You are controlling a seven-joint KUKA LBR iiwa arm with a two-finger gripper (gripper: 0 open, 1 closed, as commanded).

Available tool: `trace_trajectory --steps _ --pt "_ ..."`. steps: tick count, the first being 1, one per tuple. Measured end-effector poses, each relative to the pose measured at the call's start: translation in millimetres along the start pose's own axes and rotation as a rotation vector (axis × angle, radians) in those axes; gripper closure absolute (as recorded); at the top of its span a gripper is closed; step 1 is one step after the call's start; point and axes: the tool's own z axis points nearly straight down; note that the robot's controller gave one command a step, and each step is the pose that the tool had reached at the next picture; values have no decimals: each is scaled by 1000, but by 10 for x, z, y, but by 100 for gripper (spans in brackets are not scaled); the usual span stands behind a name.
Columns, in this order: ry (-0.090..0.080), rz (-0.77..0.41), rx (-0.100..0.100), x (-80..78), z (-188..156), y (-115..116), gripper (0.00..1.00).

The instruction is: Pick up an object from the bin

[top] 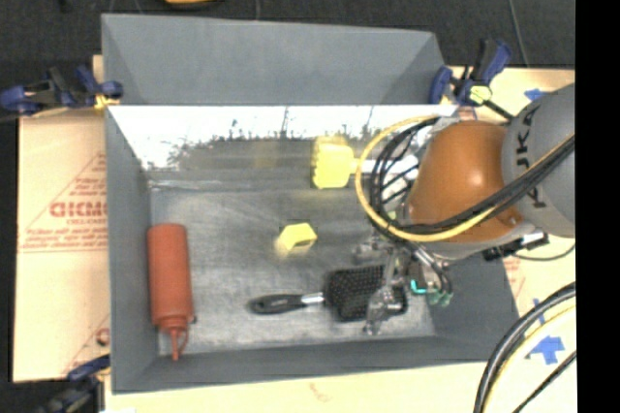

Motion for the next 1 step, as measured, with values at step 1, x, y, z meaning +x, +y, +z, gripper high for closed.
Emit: trace_trajectory --steps 1 --pt "-8 -1 1 -20 -41 -1 0"
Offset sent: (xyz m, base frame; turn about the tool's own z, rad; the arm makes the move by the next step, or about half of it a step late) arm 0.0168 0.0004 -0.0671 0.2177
